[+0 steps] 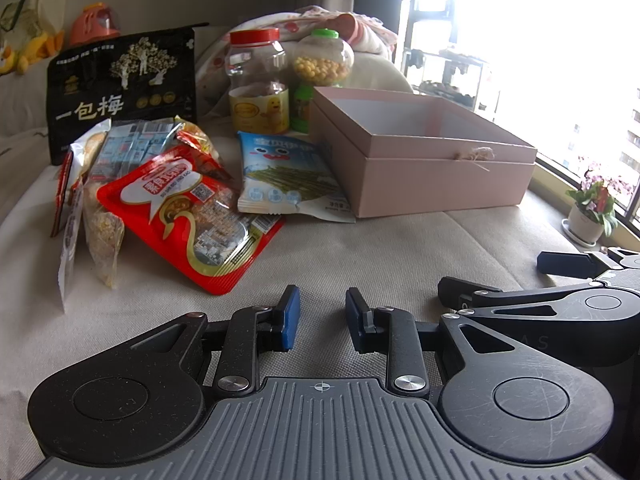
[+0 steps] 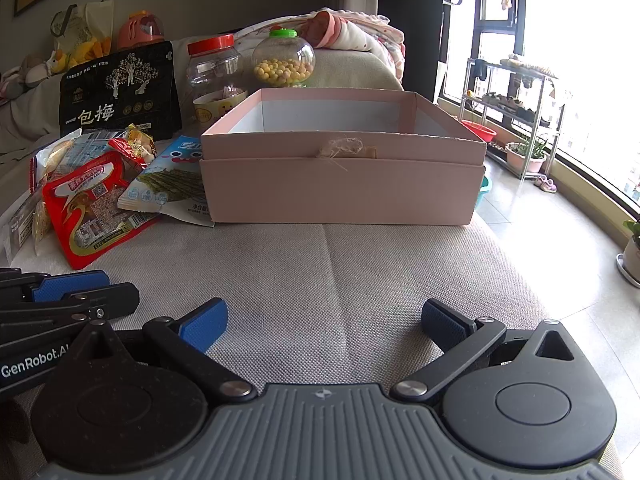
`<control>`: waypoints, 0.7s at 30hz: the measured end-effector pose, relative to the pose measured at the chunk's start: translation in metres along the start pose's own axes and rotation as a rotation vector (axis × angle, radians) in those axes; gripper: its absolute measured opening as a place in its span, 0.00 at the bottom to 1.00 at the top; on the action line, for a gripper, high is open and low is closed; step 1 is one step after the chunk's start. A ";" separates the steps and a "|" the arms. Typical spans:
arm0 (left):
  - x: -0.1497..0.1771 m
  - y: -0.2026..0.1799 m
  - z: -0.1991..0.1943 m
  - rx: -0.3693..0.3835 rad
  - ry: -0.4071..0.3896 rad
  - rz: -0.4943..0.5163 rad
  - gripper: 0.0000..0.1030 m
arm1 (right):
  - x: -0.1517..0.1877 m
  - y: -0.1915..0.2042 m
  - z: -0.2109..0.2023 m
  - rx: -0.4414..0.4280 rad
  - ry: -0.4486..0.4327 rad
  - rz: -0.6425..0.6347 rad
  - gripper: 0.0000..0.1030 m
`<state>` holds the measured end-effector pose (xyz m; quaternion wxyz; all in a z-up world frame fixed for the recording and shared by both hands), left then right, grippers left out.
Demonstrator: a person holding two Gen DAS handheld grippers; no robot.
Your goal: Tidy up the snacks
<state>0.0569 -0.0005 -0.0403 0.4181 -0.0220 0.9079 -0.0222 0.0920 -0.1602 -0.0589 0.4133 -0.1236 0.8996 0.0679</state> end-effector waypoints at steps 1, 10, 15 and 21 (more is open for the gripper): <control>0.000 0.000 0.000 0.000 0.000 0.000 0.29 | 0.000 0.000 0.000 0.000 0.000 0.000 1.00; 0.000 0.000 0.000 0.001 0.000 -0.002 0.29 | 0.001 0.000 0.001 -0.007 0.001 0.009 1.00; 0.000 0.000 0.000 0.002 0.000 -0.003 0.29 | 0.001 -0.001 0.001 -0.006 0.001 0.008 1.00; 0.000 -0.001 0.000 0.001 -0.001 -0.002 0.29 | 0.001 -0.001 0.001 -0.005 0.001 0.006 1.00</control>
Point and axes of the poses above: each gripper's, at about its wrist camera, not at the fingertips, and z roughly the way its jaws point, y to its left, x to its underside, the point moved 7 cm from there along z, roughly the way its jaws point, and after that the axes turned 5 degrees about y, right-handed, at the moved point
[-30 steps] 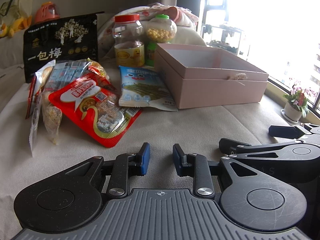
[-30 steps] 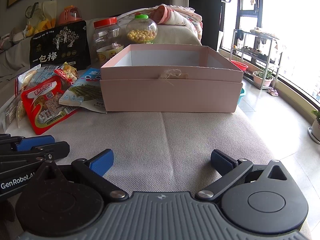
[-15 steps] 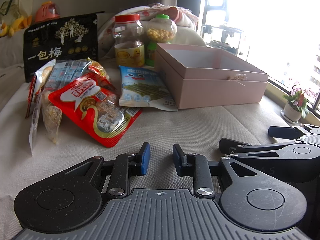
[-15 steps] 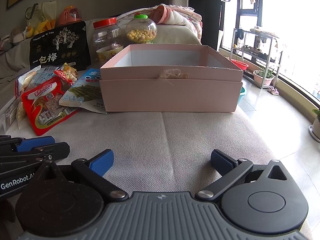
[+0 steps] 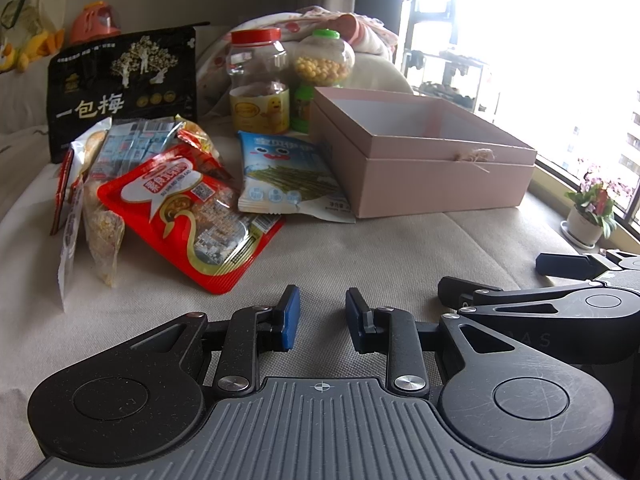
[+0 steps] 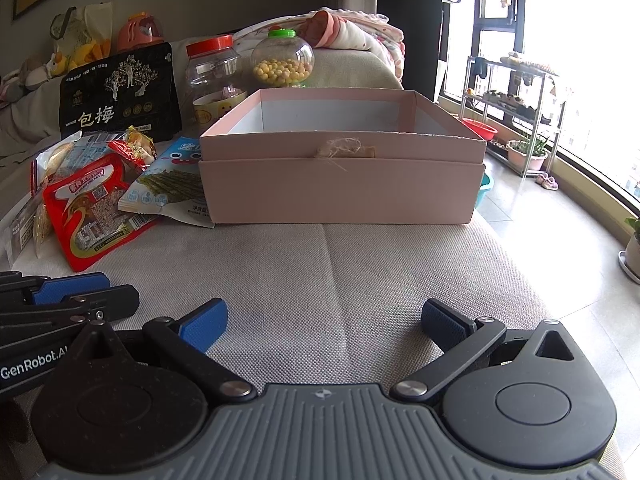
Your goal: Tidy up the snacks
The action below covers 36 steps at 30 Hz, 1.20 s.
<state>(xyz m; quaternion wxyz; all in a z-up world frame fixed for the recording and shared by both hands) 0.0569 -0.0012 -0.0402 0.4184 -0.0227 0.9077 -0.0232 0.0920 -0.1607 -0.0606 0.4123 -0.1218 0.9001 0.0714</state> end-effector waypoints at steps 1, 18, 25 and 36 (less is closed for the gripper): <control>0.000 -0.001 0.000 -0.002 0.000 0.002 0.29 | 0.000 0.000 0.000 0.000 0.000 -0.001 1.00; 0.002 0.000 -0.003 0.003 -0.009 -0.012 0.29 | 0.000 0.001 0.001 -0.001 0.008 -0.008 1.00; -0.002 0.005 -0.003 0.034 0.015 -0.017 0.29 | -0.007 -0.002 0.003 -0.053 0.161 -0.052 1.00; -0.067 0.132 -0.037 0.154 -0.096 -0.318 0.28 | -0.044 0.028 0.005 -0.115 0.307 -0.196 0.89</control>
Point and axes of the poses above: each gripper's, at about its wrist camera, not at the fingertips, and z roughly the way its jaws point, y to its left, x to its underside, the point moved 7 cm from there along z, roughly the way its jaws point, and after that the axes turned 5 degrees about y, right-handed, at the moved point
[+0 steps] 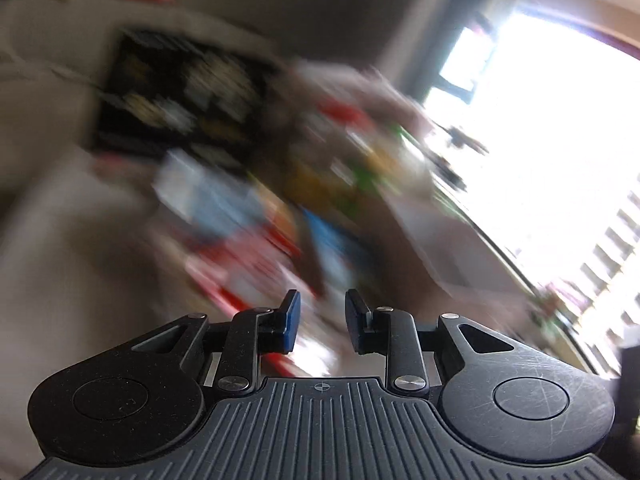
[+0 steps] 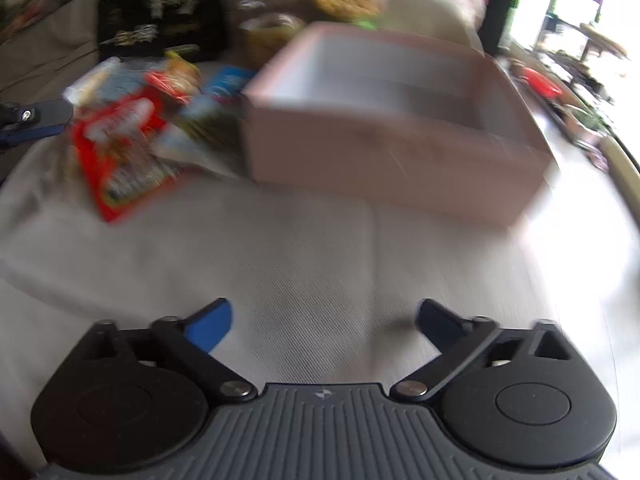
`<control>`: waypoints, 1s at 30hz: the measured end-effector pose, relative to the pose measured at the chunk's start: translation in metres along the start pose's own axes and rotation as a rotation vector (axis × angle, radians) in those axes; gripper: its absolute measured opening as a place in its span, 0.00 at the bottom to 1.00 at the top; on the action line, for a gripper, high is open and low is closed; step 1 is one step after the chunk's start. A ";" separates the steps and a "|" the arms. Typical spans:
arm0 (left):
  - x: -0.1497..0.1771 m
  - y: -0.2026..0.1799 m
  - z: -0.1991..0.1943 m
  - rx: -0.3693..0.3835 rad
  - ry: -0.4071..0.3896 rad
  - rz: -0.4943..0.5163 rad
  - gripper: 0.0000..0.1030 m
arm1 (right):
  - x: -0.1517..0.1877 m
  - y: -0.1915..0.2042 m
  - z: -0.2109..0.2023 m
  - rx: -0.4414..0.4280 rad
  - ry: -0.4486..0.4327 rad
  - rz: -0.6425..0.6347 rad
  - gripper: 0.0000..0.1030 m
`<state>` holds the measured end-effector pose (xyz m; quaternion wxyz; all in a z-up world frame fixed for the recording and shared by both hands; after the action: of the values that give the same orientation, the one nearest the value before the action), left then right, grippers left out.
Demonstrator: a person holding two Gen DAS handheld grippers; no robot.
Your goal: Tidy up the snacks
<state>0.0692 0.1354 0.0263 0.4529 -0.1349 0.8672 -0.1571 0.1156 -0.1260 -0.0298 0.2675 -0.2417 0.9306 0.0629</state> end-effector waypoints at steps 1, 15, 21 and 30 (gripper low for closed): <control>-0.013 0.022 -0.006 -0.062 -0.032 -0.023 0.28 | -0.020 0.008 -0.010 -0.005 -0.046 -0.011 0.89; -0.013 0.157 -0.010 -0.212 -0.181 -0.343 0.27 | -0.281 0.278 0.133 -0.256 0.183 -0.337 0.83; -0.003 0.172 -0.012 -0.147 -0.168 -0.401 0.27 | -0.285 0.291 0.162 -0.220 0.215 -0.433 0.76; 0.000 0.177 -0.020 -0.140 -0.199 -0.434 0.27 | -0.242 0.276 0.130 -0.302 0.265 -0.408 0.35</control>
<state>0.0361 0.2999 -0.0322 0.4811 -0.3638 0.7779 -0.1762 0.2219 0.2485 -0.0152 0.1116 -0.4672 0.8698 0.1133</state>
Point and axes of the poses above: each gripper's, at about its wrist camera, not at the fingertips, and z roughly the way its jaws point, y to its left, x to its underside, the point moved 7 cm from there along z, roughly the way its jaws point, and after that the axes turned 5 degrees about y, right-handed, at the moved point
